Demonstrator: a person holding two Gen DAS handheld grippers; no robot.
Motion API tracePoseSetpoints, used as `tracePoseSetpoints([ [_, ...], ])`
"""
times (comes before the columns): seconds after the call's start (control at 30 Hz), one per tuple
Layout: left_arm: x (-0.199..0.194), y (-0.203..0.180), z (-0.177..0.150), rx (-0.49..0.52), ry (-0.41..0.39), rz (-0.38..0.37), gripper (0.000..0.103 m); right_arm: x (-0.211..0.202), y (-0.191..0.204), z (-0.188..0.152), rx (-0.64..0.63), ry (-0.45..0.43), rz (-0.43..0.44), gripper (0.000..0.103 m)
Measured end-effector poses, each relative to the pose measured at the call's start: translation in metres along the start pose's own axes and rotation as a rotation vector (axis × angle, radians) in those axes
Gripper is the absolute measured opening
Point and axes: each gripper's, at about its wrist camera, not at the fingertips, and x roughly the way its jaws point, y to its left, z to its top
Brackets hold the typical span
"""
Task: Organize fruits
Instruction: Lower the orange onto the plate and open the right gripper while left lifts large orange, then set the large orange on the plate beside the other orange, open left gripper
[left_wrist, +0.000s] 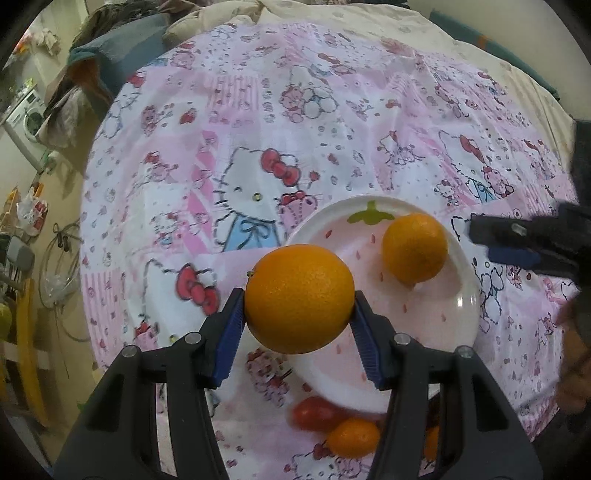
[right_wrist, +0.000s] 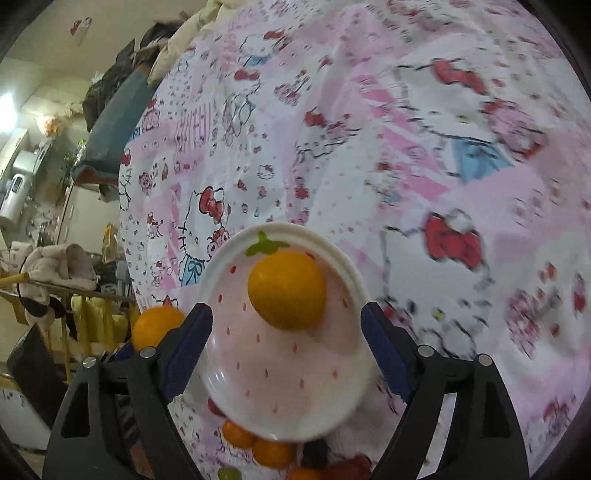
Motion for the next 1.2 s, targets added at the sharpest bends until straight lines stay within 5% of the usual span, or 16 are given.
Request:
tracePoseSetpoints([
  [0.23, 0.021, -0.029, 0.013, 0.064, -0.037, 0.011, 0.052, -0.044, -0.036, -0.034, 0.080, -0.053, 0.002, 0.087],
  [0.63, 0.057, -0.038, 0.025, -0.008, 0.023, -0.014, 0.052, -0.061, -0.092, -0.066, 0.227, 0.002, 0.063, 0.087],
  [1.07, 0.057, -0.035, 0.025, -0.033, 0.033, -0.021, 0.057, -0.069, -0.083, -0.063, 0.188, -0.013, 0.078, 0.087],
  [1.2, 0.042, -0.032, 0.024, -0.057, -0.019, -0.041, 0.074, -0.068, -0.085, -0.063, 0.207, -0.009, 0.079, 0.087],
])
